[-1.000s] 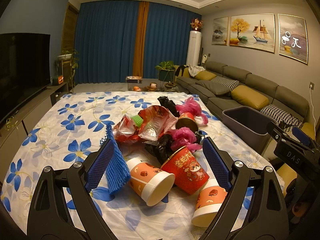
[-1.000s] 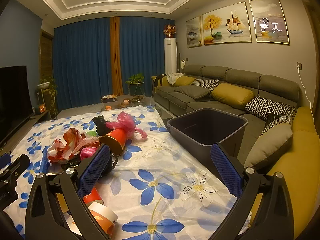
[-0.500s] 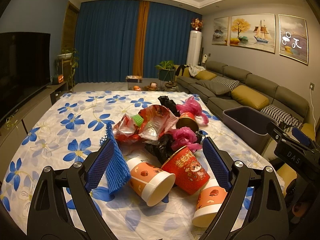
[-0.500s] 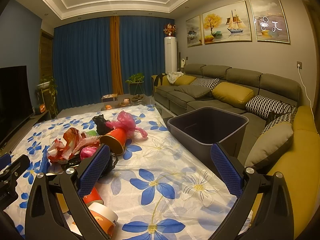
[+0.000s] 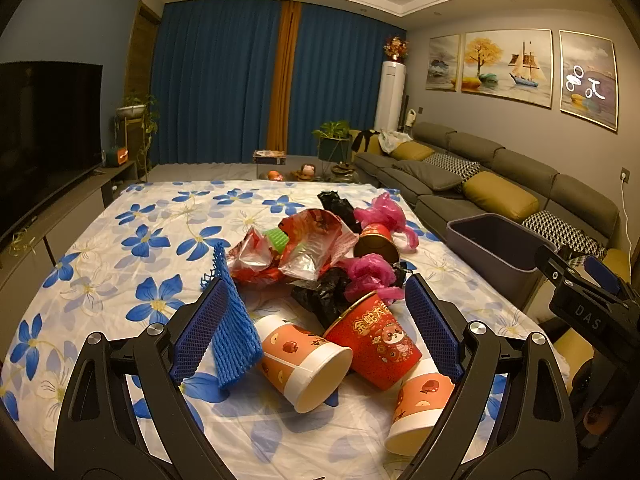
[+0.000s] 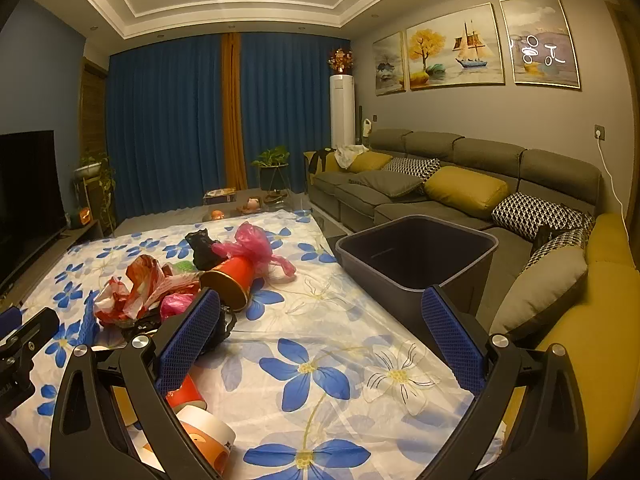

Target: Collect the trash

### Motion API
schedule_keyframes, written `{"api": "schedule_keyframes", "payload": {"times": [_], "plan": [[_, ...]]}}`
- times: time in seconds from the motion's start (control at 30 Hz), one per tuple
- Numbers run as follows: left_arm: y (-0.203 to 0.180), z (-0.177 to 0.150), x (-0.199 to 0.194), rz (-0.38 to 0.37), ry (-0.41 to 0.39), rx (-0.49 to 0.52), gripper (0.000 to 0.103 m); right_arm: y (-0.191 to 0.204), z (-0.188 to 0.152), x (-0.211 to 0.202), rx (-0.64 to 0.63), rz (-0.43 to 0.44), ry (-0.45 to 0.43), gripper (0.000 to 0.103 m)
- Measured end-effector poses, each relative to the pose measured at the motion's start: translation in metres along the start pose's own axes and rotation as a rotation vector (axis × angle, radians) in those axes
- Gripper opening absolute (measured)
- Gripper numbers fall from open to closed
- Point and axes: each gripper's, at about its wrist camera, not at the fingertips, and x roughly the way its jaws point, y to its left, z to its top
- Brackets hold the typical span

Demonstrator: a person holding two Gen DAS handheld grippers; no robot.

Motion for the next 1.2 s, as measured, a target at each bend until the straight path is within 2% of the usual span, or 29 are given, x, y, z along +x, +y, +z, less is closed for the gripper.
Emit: {"api": "schedule_keyframes", "payload": {"times": [1.2], "plan": [[0.013, -0.001, 0.007, 0.011, -0.002, -0.027, 0.088, 0.007, -0.001, 0.010, -0.017, 0.050, 0.000, 0.098]]}}
